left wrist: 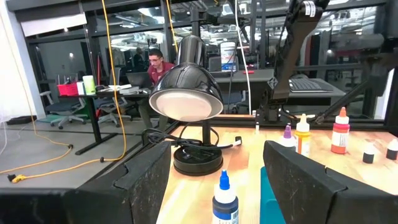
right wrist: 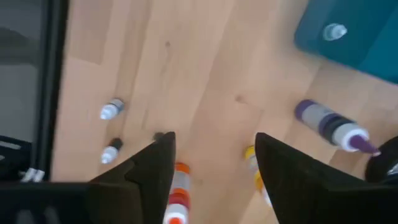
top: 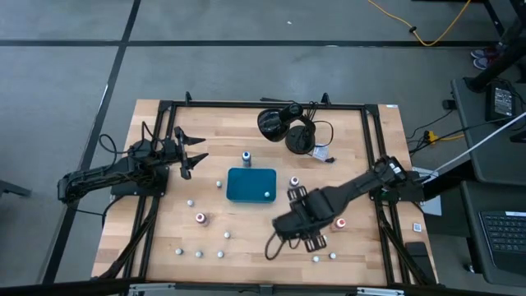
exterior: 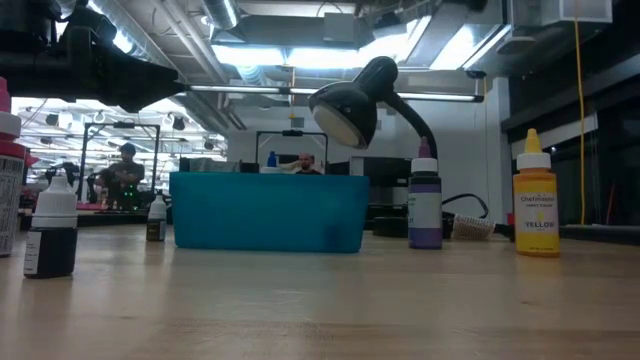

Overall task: Pick & Place food coloring
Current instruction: Put the small dark green food coloring bottle into the blue bin

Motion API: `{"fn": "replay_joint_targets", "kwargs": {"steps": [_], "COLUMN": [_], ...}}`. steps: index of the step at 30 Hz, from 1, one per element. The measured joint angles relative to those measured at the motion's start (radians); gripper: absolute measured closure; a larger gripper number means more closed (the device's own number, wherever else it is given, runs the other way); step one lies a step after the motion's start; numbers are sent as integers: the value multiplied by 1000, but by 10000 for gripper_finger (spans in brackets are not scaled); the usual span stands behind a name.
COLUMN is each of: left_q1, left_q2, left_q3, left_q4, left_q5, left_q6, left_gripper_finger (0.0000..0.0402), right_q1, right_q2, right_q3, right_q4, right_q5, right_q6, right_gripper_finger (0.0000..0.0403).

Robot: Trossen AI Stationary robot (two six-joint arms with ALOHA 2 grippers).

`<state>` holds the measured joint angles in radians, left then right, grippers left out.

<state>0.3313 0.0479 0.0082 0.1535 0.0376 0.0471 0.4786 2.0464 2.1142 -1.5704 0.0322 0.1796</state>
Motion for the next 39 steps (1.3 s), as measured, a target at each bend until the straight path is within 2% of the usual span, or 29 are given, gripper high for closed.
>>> {"fn": "replay_joint_targets", "kwargs": {"steps": [6, 13, 19, 28, 39], "left_q1": [0, 0, 0, 0, 0], "left_q2": [0, 0, 0, 0, 0], "left_q3": [0, 0, 0, 0, 0], "left_q4": [0, 0, 0, 0, 0], "left_q5": [0, 0, 0, 0, 0], "left_q6": [0, 0, 0, 0, 0], "left_gripper_finger": [150, 150, 150, 150, 151], "right_q1": [53, 112, 160, 194, 208], "right_q2": [-10, -55, -129, -241, -262], "right_q3": [-51, -201, -377, -685, -877], "right_q4": [0, 28, 146, 457, 637], "right_q5": [48, 53, 52, 36, 7], "right_q6": [142, 224, 239, 279, 288], "right_gripper_finger": [171, 171, 171, 171, 171]}}
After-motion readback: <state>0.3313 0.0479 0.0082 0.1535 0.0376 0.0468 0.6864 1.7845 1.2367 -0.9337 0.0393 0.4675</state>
